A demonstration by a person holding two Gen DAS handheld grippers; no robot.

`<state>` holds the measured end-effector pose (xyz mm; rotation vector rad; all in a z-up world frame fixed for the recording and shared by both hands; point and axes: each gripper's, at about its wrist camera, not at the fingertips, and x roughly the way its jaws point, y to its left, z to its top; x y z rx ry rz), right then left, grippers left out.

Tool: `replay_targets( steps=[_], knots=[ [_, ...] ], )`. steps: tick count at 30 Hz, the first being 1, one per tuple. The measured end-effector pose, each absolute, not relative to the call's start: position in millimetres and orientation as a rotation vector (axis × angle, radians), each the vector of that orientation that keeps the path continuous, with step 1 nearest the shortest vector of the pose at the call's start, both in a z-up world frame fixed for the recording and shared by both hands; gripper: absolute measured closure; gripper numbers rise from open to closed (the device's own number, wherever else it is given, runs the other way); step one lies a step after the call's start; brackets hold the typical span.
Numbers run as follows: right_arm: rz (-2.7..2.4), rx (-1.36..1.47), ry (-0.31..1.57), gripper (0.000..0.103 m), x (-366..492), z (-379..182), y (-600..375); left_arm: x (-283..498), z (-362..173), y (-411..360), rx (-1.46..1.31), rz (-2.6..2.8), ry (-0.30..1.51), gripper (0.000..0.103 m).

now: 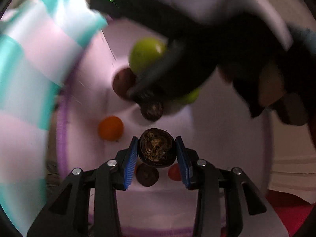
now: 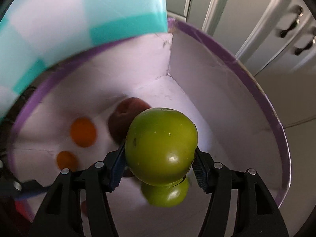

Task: Organize fruits
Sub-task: 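Carry the green tomato and the dark brown fruit over the bin, then open both tools to drop the green tomato and brown fruit into the bin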

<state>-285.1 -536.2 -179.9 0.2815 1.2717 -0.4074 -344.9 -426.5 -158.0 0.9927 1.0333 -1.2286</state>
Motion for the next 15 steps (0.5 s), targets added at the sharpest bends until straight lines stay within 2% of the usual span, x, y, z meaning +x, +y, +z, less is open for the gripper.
replay_targets(
  steps=[6,11,12,14,15],
  knots=[
    [-0.463,0.307,1.273,0.044,-280.0,-180.4,-558.7,-338.3,-199.5,-441.2,1.078,-1.162,1.092,0.064],
    [-0.502,0.371,1.303,0.044,-291.7,-198.7,-563.1,-339.4,-205.6,-443.4,1.074,-1.173,1.097,0.062],
    [-0.504,0.379,1.295,0.043,-293.5,-200.1,-562.9,-338.9,-202.5,-442.4,1.054,-1.180,1.082,0.058],
    [-0.504,0.392,1.263,0.041,-294.5,-197.2,-563.8,-338.1,-197.1,-439.0,1.011,-1.204,1.075,0.033],
    [-0.507,0.401,1.246,0.034,-295.4,-193.6,-564.2,-337.1,-192.6,-436.1,0.982,-1.223,1.069,0.026]
  ],
)
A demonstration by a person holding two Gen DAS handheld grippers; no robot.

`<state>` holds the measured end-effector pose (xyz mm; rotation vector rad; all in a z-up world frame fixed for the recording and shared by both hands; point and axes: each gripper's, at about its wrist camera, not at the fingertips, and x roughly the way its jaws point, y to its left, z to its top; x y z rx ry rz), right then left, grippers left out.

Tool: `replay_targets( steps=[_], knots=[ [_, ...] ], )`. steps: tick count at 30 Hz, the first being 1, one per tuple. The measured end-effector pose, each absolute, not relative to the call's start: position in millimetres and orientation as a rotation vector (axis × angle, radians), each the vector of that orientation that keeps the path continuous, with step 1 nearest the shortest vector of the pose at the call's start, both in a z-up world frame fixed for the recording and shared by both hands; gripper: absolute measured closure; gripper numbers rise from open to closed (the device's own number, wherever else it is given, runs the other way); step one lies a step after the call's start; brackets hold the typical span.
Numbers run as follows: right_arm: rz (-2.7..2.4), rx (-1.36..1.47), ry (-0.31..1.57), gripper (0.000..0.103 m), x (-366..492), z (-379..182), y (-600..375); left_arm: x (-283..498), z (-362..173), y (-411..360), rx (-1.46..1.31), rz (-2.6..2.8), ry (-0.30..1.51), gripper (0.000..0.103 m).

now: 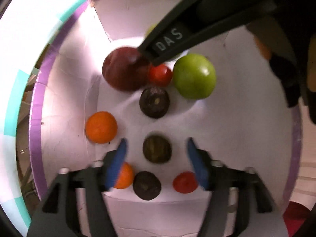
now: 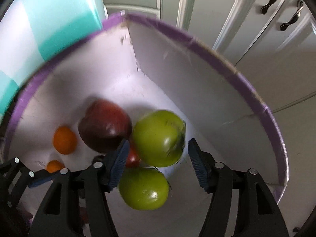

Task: Organize fruits
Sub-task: 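Open both tools to drop the green tomato and brown fruit into the bin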

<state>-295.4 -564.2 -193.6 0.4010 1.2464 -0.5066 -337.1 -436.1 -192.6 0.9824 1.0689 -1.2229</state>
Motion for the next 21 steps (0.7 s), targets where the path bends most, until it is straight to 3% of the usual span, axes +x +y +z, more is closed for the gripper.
replay_targets(
  steps=[1,2,7,10,14,21],
  knots=[
    [-0.517,0.408,1.224,0.026,-296.5,-187.6,-564.2,-336.4,-187.1,-432.5,0.958,-1.235,1.052,0.016],
    [-0.524,0.404,1.213,0.025,-297.8,-184.1,-564.3,-335.3,-179.0,-428.0,0.933,-1.246,1.021,0.012],
    [-0.558,0.360,1.062,0.016,-330.0,-146.3,-547.5,-343.1,-118.9,-402.9,0.854,-1.218,0.756,0.004],
    [-0.580,0.318,0.961,0.016,-359.4,-128.0,-533.1,-354.8,-84.7,-380.2,0.809,-1.184,0.634,0.001],
    [-0.612,0.334,0.965,0.016,-393.4,-128.1,-521.1,-363.4,-74.9,-388.8,0.848,-1.151,0.671,0.001],
    [-0.621,0.344,1.059,0.016,-398.9,-141.5,-507.1,-371.4,-103.3,-392.8,0.931,-1.144,0.737,0.001]
  ],
)
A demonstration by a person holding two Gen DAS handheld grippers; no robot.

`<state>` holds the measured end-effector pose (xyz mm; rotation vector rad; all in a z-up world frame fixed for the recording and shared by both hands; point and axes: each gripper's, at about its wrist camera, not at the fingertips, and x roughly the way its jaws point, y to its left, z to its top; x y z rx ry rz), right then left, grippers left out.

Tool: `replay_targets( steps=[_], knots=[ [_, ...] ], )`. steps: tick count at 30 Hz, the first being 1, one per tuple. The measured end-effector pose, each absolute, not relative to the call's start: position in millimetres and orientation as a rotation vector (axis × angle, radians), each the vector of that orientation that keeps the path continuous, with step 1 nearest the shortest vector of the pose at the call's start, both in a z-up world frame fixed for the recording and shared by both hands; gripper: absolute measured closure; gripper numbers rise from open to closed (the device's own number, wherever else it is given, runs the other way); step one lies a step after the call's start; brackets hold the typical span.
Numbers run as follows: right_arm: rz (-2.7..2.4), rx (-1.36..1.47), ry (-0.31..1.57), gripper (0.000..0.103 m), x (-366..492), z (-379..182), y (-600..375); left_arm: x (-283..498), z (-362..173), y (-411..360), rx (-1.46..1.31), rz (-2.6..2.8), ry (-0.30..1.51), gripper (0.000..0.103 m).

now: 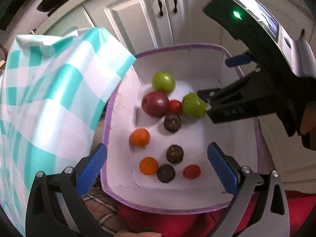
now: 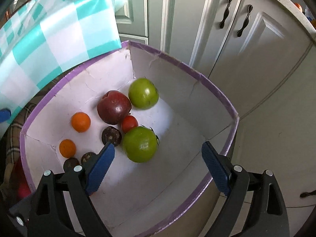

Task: Organize fruits
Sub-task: 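Open both tools to drop the green tomato and brown fruit into the bin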

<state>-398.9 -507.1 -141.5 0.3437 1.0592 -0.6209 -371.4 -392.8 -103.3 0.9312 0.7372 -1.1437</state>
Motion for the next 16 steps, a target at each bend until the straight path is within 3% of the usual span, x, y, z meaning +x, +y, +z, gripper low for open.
replay_targets(
  steps=[16],
  knots=[
    [-0.633,0.265,1.173,0.016,-370.9,-140.5,-491.0,-362.0,-94.5,-382.7,0.863,-1.169,0.781,0.001]
  ],
)
